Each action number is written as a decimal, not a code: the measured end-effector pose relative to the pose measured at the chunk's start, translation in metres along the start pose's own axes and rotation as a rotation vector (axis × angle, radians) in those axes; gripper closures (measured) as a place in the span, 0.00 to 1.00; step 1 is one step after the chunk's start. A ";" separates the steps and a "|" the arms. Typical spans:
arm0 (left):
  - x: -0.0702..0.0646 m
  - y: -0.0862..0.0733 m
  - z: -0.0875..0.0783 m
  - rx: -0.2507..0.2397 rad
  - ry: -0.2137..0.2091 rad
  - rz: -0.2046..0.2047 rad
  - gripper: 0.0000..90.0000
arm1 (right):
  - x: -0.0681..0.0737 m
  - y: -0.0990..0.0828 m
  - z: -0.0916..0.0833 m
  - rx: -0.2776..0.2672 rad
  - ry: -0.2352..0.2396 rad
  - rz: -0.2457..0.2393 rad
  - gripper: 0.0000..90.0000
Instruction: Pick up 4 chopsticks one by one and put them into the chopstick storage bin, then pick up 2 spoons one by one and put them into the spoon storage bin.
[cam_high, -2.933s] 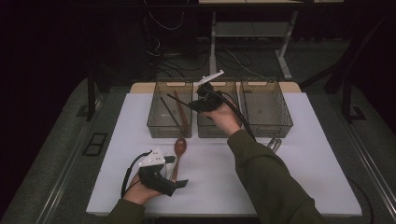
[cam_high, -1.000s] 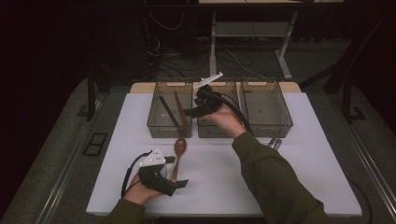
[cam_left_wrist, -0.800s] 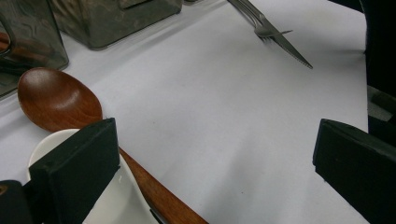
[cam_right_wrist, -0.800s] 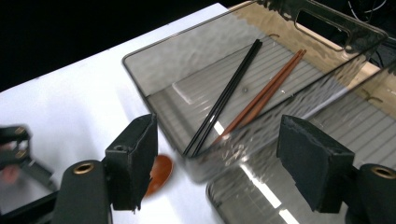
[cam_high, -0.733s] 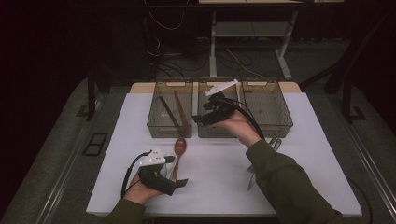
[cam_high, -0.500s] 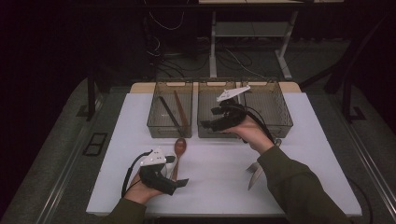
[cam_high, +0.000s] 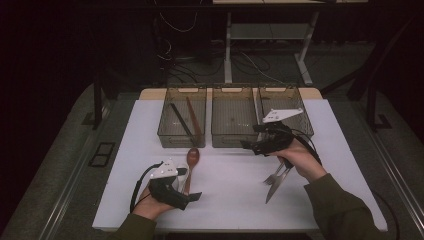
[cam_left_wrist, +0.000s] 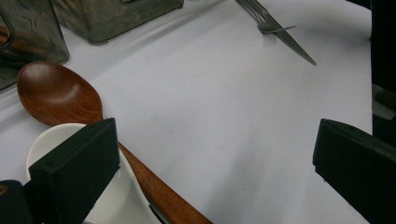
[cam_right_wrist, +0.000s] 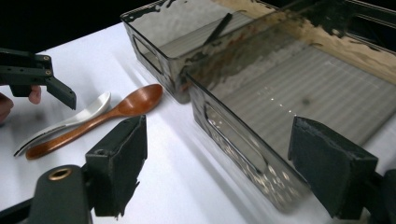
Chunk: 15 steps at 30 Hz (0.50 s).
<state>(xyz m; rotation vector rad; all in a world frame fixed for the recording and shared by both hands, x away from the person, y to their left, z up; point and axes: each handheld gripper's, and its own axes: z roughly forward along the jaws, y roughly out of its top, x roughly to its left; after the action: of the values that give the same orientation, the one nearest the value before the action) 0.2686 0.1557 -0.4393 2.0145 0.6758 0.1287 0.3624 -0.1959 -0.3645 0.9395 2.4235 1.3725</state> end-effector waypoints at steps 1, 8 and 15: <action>0.000 0.000 -0.001 0.001 0.002 0.000 0.00 | -0.002 -0.004 -0.004 -0.009 0.002 0.008 0.21; 0.000 -0.001 -0.003 -0.003 0.017 -0.006 0.00 | -0.008 -0.027 -0.024 -0.027 -0.013 0.034 0.20; -0.001 0.000 -0.003 -0.002 0.018 -0.001 0.00 | -0.011 -0.047 -0.042 -0.034 -0.031 0.025 0.18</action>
<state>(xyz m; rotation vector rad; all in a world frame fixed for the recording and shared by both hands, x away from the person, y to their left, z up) 0.2666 0.1582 -0.4377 2.0132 0.6880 0.1464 0.3316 -0.2492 -0.3817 0.9786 2.3663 1.3921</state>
